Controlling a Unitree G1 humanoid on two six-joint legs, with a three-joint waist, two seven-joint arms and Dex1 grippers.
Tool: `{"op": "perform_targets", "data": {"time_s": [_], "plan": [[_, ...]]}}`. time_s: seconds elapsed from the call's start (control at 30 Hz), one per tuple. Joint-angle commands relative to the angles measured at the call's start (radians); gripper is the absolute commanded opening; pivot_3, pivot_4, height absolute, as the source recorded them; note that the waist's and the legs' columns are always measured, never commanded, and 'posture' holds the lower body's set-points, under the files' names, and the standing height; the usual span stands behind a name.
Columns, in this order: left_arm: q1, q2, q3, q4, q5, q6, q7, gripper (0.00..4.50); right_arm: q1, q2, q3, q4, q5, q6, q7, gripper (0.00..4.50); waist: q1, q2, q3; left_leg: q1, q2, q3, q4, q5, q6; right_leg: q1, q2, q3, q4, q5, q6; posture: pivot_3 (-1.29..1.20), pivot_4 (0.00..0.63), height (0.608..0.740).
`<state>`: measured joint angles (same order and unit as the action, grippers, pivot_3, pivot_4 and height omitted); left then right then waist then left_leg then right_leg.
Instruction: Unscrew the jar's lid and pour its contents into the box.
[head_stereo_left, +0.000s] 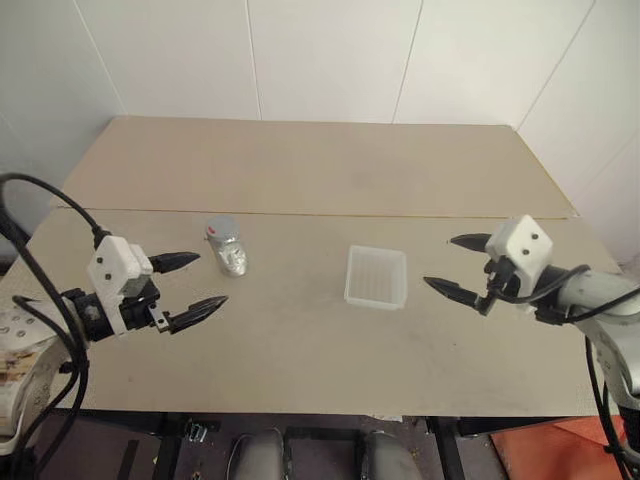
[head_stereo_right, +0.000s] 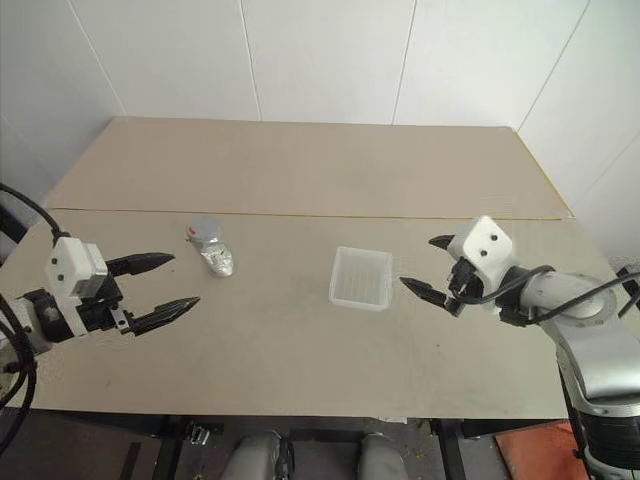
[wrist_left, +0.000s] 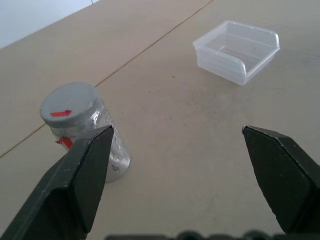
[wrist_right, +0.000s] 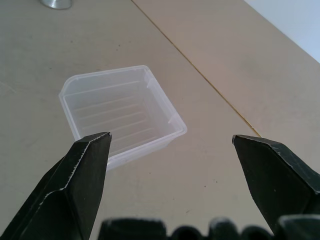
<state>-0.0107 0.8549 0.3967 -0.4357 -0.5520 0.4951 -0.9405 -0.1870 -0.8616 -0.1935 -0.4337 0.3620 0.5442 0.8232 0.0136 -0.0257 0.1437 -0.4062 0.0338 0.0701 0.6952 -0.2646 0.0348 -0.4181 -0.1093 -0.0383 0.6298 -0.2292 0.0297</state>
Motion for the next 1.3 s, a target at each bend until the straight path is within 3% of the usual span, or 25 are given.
{"op": "perform_targets", "data": {"time_s": [0.03, 0.2, 0.4, 0.5, 0.67, 1.0, 1.3], "plan": [[-0.052, 0.004, -0.013, -0.002, -0.02, -0.006, 0.009, 4.47, 0.004, -0.025, -0.069, -0.057, 0.037, 0.028, -0.001, 4.5, 0.0, 0.0, 0.0, 0.0, 0.0, 0.0, 0.0, 0.0, 0.0, 0.0, 0.0, 0.0, 0.0, 0.0, 0.0, 0.0, 0.15, 0.74], [0.015, -0.036, -0.009, -0.032, 0.024, -0.032, 0.06, 4.47, -0.01, -0.039, -0.032, -0.03, 0.014, 0.027, -0.001, 4.5, -0.008, 0.0, 0.0, 0.0, 0.0, 0.0, -0.001, 0.0, 0.0, 0.0, 0.0, 0.001, 0.0, 0.0, 0.0, 0.0, 0.15, 0.74], [0.161, -0.058, 0.1, -0.118, 0.009, -0.002, 0.1, 4.47, -0.121, -0.049, 0.004, 0.024, 0.076, 0.013, 0.094, 4.5, -0.015, 0.0, 0.0, 0.001, 0.001, 0.001, -0.001, 0.0, 0.0, -0.001, 0.0, 0.002, 0.0, 0.0, 0.0, 0.0, 0.15, 0.74], [0.216, -0.055, 0.098, -0.092, 0.052, -0.062, 0.077, 4.47, -0.142, -0.056, 0.047, 0.044, 0.096, -0.005, 0.176, 4.5, -0.013, 0.0, 0.0, 0.001, 0.001, 0.001, -0.001, 0.0, 0.0, -0.001, 0.0, 0.002, 0.0, 0.0, 0.0, 0.0, 0.15, 0.74], [0.124, -0.069, 0.084, 0.08, 0.106, -0.117, 0.14, 4.47, -0.143, -0.045, 0.075, 0.033, 0.141, 0.007, 0.232, 4.5, 0.001, 0.0, 0.0, 0.001, 0.0, 0.0, 0.0, 0.0, 0.0, 0.0, 0.0, 0.001, 0.0, 0.001, -0.001, 0.0, 0.15, 0.74], [-0.169, -0.06, -0.089, 0.447, 0.188, -0.267, 0.035, 4.47, -0.143, -0.048, 0.093, 0.025, 0.115, -0.005, 0.215, 4.5, -0.002, 0.0, 0.0, 0.0, 0.0, 0.001, 0.0, 0.0, 0.0, -0.001, 0.0, 0.001, 0.0, 0.001, -0.001, 0.0, 0.15, 0.74], [-0.349, -0.093, -0.188, 0.645, 0.216, -0.349, -0.033, 4.47, -0.126, -0.056, 0.071, -0.008, 0.112, 0.001, 0.186, 4.5, -0.003, 0.0, 0.0, 0.0, 0.0, 0.002, 0.0, 0.0, 0.0, -0.002, 0.0, 0.0, 0.001, 0.001, -0.001, 0.0, 0.15, 0.74]]}}
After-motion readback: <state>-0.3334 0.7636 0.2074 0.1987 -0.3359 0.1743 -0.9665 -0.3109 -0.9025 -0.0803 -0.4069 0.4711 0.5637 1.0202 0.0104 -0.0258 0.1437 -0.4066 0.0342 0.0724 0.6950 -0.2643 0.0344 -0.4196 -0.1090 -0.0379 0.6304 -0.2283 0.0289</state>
